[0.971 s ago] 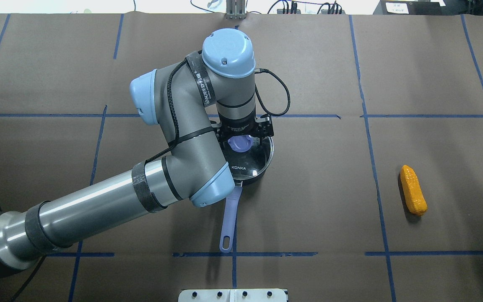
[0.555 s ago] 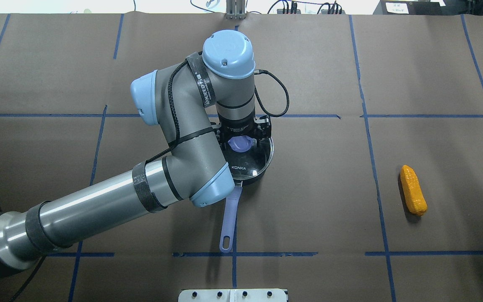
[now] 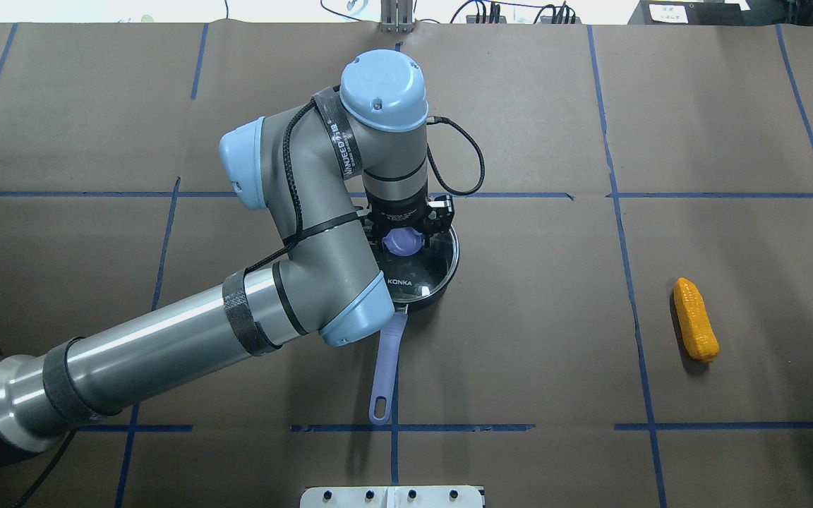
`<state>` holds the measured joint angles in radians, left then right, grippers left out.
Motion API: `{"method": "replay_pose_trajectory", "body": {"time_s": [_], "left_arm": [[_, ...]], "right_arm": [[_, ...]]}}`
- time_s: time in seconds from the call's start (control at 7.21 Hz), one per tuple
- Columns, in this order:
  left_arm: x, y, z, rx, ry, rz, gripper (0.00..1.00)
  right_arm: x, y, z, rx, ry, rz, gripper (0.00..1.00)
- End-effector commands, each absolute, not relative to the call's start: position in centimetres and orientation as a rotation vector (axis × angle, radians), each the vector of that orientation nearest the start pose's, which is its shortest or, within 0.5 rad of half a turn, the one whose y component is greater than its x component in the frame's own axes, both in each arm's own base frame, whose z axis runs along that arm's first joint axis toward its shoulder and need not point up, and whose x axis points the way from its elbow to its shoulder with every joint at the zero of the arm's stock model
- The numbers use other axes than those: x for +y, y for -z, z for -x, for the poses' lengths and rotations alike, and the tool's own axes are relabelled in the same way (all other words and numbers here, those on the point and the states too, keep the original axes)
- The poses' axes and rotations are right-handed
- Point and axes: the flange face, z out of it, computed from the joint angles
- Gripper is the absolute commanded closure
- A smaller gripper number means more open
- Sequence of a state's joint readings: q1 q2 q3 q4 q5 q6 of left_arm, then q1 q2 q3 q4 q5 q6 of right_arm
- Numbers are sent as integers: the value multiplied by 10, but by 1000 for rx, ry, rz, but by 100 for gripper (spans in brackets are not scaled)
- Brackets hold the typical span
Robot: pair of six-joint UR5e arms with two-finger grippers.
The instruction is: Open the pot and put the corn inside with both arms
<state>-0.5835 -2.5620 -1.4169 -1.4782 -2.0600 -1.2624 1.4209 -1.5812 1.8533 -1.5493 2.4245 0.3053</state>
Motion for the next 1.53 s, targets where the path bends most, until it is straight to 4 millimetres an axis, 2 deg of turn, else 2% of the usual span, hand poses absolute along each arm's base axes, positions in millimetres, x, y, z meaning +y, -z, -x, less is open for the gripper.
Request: {"method": "replay_pose_trajectory", "body": {"time_s": [0.0,0.55,0.69,0.83,0.97,1.11,1.39], "left_arm": [[-486,-97,-576,863,77,104,84],[-485,-76,-540,867,101,94,88],[-497,-75,-526,874,120,84,89],[-504,-88,-515,866,134,79,91],[-505,-105,-494,869,147,69,91],[-499,-129,-477,864,153,67,91],[-494,-164,-439,871,175,87,91]], "right_arm": [[-491,-516,15,-884,-20,-79,1],[-491,-516,15,-881,-21,-79,1],[-491,-513,22,-883,-27,-69,1],[-488,-498,49,-844,-50,-55,1],[-484,-483,77,-834,-67,-55,1],[-480,-474,109,-860,-96,-60,1],[-466,-462,171,-878,-148,-66,1]]}}
